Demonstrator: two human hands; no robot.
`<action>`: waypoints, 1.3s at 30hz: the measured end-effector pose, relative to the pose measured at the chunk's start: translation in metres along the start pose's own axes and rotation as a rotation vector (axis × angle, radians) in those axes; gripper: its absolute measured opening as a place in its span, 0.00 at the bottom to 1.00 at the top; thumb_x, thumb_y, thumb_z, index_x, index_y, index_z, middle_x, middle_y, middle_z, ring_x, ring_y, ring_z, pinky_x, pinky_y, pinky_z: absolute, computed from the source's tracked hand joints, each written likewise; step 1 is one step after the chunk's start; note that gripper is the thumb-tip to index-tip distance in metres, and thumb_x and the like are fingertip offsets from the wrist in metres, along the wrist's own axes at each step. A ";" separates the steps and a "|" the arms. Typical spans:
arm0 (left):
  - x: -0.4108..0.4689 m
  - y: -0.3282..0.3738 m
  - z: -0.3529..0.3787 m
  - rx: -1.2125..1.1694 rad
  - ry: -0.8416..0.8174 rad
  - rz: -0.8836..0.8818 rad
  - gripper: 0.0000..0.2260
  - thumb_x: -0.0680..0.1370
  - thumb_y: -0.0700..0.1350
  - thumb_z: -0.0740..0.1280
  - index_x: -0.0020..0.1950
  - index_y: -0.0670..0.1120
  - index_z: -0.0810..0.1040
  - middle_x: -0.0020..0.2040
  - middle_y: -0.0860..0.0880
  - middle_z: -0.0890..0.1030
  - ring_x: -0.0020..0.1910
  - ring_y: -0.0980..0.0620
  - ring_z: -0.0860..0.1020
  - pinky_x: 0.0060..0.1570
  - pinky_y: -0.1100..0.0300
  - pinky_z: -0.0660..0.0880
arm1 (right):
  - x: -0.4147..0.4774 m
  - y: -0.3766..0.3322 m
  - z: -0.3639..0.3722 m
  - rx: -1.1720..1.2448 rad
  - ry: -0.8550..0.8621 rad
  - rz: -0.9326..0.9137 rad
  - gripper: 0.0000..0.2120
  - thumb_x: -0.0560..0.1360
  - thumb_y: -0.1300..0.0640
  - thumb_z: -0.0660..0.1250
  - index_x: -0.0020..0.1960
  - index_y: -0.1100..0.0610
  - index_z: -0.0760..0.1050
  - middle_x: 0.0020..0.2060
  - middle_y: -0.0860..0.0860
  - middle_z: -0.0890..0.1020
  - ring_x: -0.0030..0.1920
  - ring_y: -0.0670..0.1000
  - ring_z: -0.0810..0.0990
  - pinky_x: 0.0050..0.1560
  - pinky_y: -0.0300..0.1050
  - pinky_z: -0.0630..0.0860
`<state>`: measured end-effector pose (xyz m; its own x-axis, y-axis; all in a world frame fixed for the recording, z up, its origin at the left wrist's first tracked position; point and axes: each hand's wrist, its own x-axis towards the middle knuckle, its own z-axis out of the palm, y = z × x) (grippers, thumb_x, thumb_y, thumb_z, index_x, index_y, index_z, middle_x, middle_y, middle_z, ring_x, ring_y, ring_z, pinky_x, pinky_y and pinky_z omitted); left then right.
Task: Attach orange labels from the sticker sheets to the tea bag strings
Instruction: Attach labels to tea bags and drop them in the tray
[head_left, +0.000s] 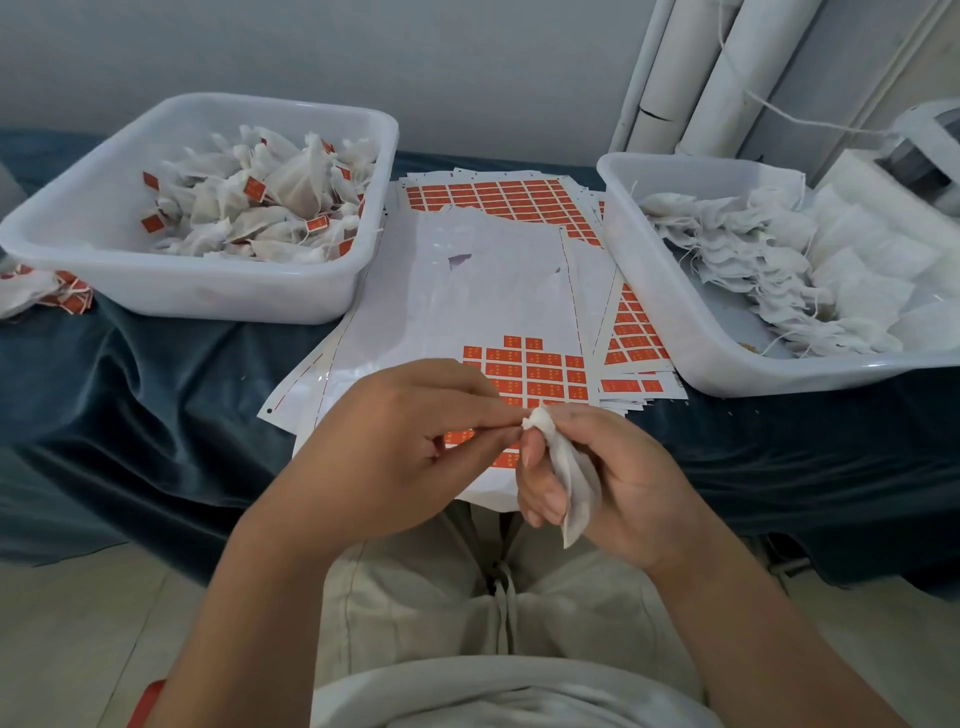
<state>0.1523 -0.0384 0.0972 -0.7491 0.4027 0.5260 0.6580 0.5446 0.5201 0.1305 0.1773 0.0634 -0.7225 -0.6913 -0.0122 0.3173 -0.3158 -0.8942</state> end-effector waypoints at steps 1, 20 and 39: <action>-0.001 0.000 -0.001 0.001 -0.007 -0.002 0.11 0.82 0.49 0.67 0.53 0.47 0.89 0.46 0.56 0.84 0.42 0.63 0.78 0.41 0.68 0.74 | 0.000 -0.001 0.000 -0.011 0.001 0.010 0.19 0.86 0.51 0.59 0.45 0.56 0.83 0.31 0.51 0.81 0.32 0.48 0.79 0.42 0.43 0.79; 0.002 -0.005 0.019 -0.052 0.073 -0.191 0.08 0.78 0.54 0.67 0.43 0.53 0.83 0.36 0.59 0.79 0.36 0.58 0.77 0.35 0.69 0.70 | 0.000 -0.008 -0.004 0.029 0.056 0.186 0.20 0.86 0.49 0.57 0.50 0.56 0.85 0.32 0.51 0.82 0.32 0.47 0.79 0.39 0.43 0.79; -0.006 -0.023 0.043 -0.943 -0.204 -0.476 0.06 0.75 0.49 0.72 0.40 0.52 0.86 0.30 0.58 0.75 0.29 0.59 0.68 0.31 0.67 0.66 | 0.003 0.007 -0.017 0.420 -0.203 0.366 0.13 0.85 0.54 0.63 0.48 0.58 0.82 0.31 0.48 0.85 0.29 0.43 0.83 0.36 0.36 0.80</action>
<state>0.1383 -0.0221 0.0534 -0.8850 0.4622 0.0558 0.0242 -0.0740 0.9970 0.1201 0.1840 0.0498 -0.4013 -0.9012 -0.1637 0.7695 -0.2348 -0.5939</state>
